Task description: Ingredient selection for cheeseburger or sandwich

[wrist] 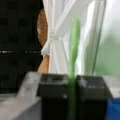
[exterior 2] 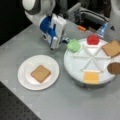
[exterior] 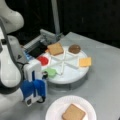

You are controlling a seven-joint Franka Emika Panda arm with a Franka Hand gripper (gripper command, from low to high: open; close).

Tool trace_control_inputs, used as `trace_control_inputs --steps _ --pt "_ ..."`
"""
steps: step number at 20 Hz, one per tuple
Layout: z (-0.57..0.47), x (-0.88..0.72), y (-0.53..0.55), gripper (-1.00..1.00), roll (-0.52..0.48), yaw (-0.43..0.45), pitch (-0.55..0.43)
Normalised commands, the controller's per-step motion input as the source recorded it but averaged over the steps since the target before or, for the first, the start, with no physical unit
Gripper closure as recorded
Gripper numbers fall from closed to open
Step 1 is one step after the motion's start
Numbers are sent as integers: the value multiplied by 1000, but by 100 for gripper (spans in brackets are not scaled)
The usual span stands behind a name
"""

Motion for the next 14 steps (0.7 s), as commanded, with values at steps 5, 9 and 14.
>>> trace_control_inputs --steps 5,9,14 --pt "32 57 66 100 3 -70 -2" --pt "87 31 12 100 -2 -61 36" --pt "158 27 -32 100 -2 -42 75"
